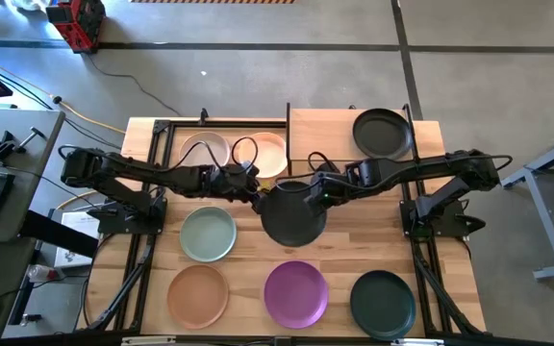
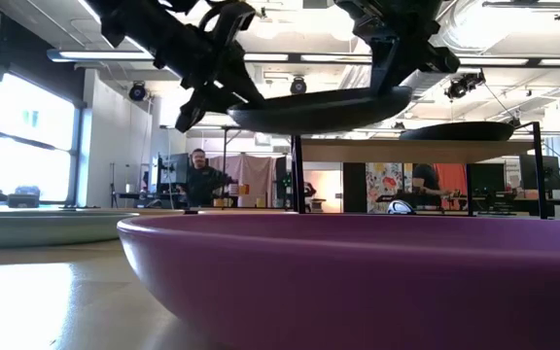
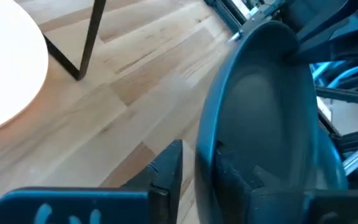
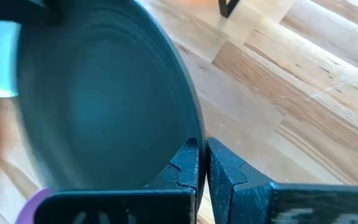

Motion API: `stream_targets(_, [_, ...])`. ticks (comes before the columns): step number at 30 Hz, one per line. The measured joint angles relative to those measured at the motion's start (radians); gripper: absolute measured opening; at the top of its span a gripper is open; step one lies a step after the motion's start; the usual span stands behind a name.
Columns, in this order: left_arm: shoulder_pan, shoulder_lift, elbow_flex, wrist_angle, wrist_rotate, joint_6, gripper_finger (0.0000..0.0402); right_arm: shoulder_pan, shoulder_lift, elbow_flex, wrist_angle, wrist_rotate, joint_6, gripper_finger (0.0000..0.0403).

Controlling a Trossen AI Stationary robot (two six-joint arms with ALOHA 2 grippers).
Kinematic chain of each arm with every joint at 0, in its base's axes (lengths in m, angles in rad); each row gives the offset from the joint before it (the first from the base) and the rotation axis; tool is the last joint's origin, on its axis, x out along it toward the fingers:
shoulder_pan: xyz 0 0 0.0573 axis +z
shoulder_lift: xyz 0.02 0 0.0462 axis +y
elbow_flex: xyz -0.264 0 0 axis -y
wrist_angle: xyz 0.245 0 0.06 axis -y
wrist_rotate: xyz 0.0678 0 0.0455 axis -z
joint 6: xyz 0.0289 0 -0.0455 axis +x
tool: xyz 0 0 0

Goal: Place and stack plates onto a shelf
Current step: Stack the top black plate on top of the black plate on the shelf

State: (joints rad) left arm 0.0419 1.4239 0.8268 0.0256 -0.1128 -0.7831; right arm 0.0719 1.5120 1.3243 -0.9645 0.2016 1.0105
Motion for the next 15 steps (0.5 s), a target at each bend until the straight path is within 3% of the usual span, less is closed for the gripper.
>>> stream_targets(5, [0.026, 0.000, 0.000, 0.068, 0.059, -0.038, 0.0092, 0.000, 0.000, 0.000, -0.021, 0.001, -0.001, 0.0001])
stream_targets(15, [0.089, 0.000, 0.000, 0.134, 0.198, -0.045, 0.0095, 0.000, -0.002, 0.000, -0.125, -0.029, -0.046, 0.0001])
